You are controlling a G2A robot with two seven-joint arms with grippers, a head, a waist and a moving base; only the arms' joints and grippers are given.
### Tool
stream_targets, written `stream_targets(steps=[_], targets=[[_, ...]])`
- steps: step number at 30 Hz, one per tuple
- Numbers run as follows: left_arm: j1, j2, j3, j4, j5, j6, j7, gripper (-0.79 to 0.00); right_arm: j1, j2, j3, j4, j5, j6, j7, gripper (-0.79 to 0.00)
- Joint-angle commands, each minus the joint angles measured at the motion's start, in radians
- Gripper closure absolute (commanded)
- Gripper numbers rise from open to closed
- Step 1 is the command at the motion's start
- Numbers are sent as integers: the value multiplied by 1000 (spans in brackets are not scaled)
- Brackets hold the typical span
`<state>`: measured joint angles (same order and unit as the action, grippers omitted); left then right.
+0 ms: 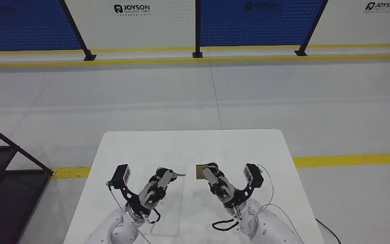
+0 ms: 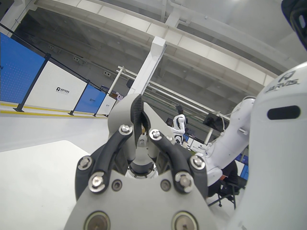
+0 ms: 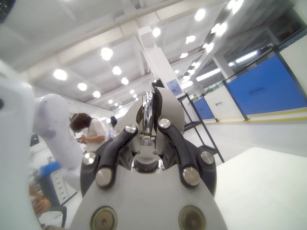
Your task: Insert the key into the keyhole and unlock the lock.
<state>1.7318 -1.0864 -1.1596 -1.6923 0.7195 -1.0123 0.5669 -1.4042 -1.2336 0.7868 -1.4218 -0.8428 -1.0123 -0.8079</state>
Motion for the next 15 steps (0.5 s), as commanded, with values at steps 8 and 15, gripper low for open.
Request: stream_targets(steps=[8,15], targets=[[-31,-7,43,21,75,0,93,0,0,0,0,0,0,0,0,0],[-47,-26,62,39,155,35,166,0,0,0,0,0,0,0,0,0]])
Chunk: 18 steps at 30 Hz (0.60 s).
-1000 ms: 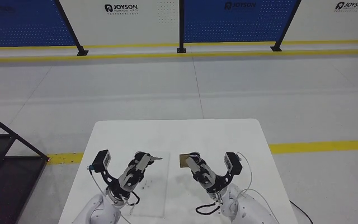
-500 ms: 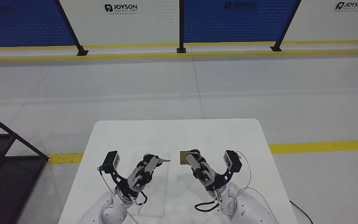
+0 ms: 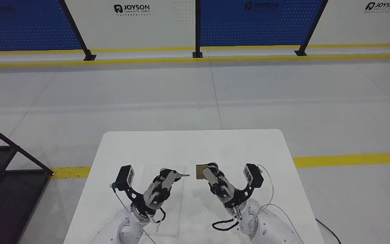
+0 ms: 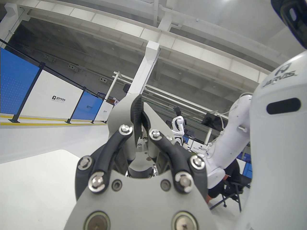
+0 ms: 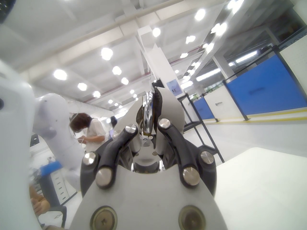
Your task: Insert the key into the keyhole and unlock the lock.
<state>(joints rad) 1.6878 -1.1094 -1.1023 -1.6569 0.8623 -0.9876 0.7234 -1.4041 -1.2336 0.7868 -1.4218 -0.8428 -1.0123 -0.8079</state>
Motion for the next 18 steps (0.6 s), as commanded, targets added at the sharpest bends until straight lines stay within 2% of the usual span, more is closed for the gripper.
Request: stream_targets(steps=[1,18], targets=[[-6,-7,9,6,19,21,19,0,0,0,0,0,0,0,0,0],[-44,-41,57,56,81,56,83,0,0,0,0,0,0,0,0,0]])
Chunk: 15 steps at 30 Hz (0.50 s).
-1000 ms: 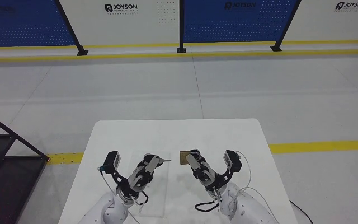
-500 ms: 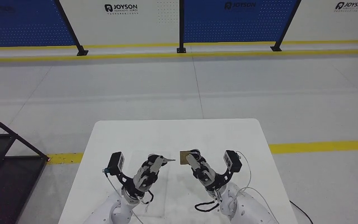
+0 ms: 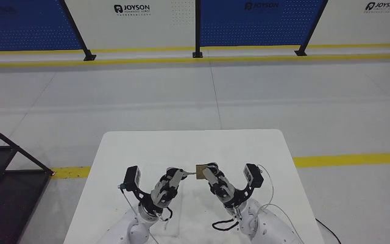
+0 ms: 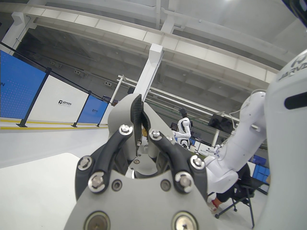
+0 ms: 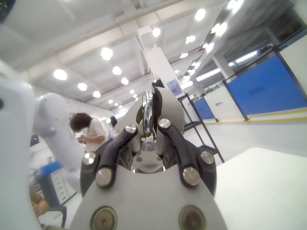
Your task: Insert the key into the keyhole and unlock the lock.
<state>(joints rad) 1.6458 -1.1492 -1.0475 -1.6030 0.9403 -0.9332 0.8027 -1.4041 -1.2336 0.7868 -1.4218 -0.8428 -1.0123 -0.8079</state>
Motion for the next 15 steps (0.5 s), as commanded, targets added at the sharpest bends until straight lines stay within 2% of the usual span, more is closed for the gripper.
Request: stream_targets(steps=[1,15], targets=[[-4,-3,3,4,7,5,8,0,0,0,0,0,0,0,0,0],[-10,-20,16,20,45,18,35,0,-2,0,0,-4,5,11,10,0]])
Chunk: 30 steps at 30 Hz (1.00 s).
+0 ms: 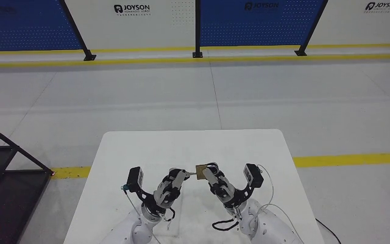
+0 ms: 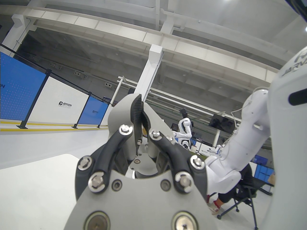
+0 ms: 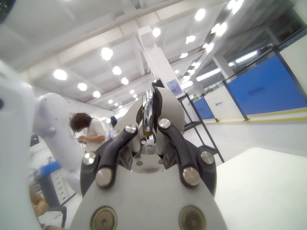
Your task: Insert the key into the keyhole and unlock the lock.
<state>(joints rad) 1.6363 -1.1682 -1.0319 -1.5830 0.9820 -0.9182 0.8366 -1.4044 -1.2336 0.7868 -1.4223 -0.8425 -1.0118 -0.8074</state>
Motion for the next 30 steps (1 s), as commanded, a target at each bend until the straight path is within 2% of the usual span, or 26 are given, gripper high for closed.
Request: stream_targets(steps=[1,12,13,14,15,17,18,22,30], targets=[[0,-2,1,0,6,5,2,0,-6,-1,1,-12,15,21,25,0],[1,-11,4,2,36,23,17,0,-29,-4,31,-45,71,38,132,0],[0,-12,5,3,38,24,18,-40,-31,-4,34,-47,72,37,137,0],[0,-13,5,4,39,25,20,-117,-33,-5,37,-47,74,37,141,0],[0,-14,5,5,39,25,20,-231,-35,-5,39,-48,76,37,146,0],[-1,-15,5,7,39,25,20,-357,-37,-6,46,-48,82,33,155,0],[-2,-15,5,7,39,23,20,-489,-39,-7,49,-49,86,31,159,0],[1,-15,-7,10,32,11,20,-523,-48,-7,65,-55,95,19,171,0],[13,-10,-36,18,46,-19,-6,-443,-62,-11,86,-62,111,7,200,0]])
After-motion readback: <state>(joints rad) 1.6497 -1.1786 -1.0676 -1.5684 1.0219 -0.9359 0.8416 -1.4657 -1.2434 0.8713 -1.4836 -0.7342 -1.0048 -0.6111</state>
